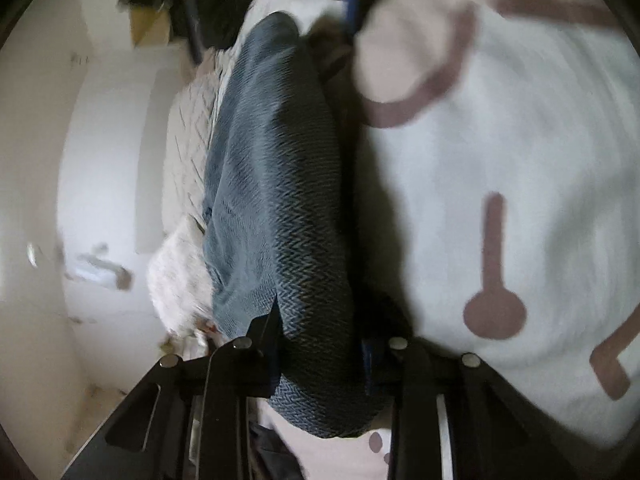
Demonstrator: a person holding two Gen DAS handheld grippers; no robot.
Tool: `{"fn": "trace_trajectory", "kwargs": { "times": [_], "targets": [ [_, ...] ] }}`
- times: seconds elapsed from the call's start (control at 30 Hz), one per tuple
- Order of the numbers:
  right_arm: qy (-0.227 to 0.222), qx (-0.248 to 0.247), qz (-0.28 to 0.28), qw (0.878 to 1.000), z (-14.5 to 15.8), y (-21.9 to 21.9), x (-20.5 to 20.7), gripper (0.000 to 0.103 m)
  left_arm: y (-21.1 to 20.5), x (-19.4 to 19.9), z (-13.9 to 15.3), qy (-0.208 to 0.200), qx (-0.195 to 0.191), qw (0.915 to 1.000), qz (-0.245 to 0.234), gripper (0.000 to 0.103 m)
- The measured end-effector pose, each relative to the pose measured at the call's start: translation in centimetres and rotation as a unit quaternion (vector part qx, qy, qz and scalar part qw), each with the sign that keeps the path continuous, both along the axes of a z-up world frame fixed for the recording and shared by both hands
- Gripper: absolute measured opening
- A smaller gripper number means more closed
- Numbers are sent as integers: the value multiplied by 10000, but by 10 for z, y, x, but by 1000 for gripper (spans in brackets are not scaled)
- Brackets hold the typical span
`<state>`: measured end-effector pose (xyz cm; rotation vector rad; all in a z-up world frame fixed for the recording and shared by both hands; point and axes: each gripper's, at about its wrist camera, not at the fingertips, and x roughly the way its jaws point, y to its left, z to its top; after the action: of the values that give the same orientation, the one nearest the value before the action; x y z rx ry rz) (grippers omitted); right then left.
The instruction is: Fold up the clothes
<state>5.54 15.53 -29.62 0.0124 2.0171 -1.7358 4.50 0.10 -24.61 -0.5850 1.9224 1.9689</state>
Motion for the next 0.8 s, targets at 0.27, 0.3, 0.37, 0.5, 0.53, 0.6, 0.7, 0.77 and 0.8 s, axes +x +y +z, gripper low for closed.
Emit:
{"fn": "trace_trajectory", "kwargs": {
  "times": [0.27,0.3,0.37,0.5,0.53,0.6,0.7,0.77,0.8],
  "targets": [
    [821,-360,652,9938,8,-17,29,90,11,-12,38,-402,1197,9895,704,23],
    [855,-320,641,9938,5,-20,27,89,12,-9,40,-362,1294,9882,737,23],
    [901,-247,629,9936,-1,-25,21,85,14,-2,42,-281,1373,9872,759,22],
    [971,-57,344,9947,-5,-32,-3,84,15,-1,47,-190,1383,9874,739,22],
    [1018,-2,299,9944,-6,-32,-9,82,14,-2,47,-171,1372,9878,720,22],
    [1101,149,236,9935,-10,-29,-22,69,11,-5,48,-79,1309,9894,626,22],
    [1283,524,379,9896,-29,-15,-32,42,6,-5,41,78,1057,9936,388,22],
    [1322,422,430,9894,-32,-11,-33,40,4,0,28,176,753,9969,171,22],
    [1341,370,456,9892,-34,-9,-33,40,4,3,21,258,591,9979,73,22]
  ]
}}
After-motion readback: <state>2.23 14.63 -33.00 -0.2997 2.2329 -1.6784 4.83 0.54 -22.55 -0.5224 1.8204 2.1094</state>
